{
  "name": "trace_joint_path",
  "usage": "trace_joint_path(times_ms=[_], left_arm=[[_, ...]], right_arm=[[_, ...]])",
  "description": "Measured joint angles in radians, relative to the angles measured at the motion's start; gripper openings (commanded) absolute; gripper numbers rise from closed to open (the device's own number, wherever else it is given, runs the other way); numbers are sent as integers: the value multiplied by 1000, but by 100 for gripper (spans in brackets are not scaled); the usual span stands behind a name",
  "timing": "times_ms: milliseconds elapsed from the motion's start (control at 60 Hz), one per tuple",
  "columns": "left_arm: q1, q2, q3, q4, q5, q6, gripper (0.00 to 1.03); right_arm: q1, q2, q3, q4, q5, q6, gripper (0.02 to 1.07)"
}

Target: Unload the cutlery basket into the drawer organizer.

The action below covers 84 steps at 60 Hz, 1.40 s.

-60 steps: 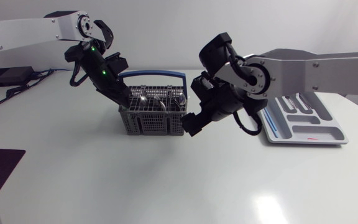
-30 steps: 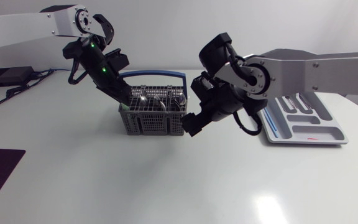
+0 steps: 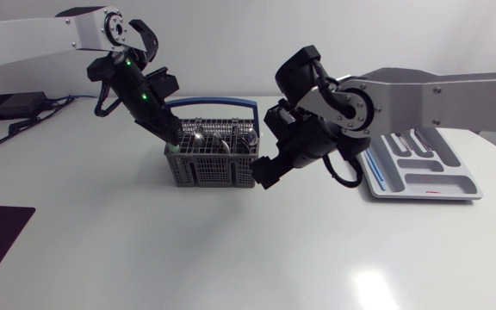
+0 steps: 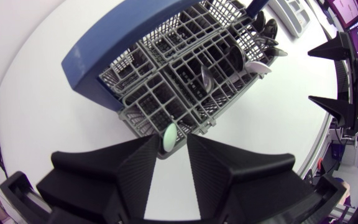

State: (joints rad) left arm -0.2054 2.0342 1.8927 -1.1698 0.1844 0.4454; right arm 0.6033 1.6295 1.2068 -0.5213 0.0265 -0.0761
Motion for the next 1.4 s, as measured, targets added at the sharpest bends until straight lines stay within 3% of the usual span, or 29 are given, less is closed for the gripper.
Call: trace_joint_path(times_ms=[683, 883, 1050, 1400], left_arm=[[0, 28, 18, -42, 27, 12, 23], [2, 41, 27, -44, 29, 12, 10], [13, 41, 27, -45, 81, 15, 4], [31, 41, 27, -52, 138, 27, 4]], right_arm=[[0, 0, -16, 0, 0, 0, 102], [0, 0, -16, 0, 0, 0, 102], [0, 0, -16, 0, 0, 0, 102], [0, 0, -18, 1, 0, 0, 102]])
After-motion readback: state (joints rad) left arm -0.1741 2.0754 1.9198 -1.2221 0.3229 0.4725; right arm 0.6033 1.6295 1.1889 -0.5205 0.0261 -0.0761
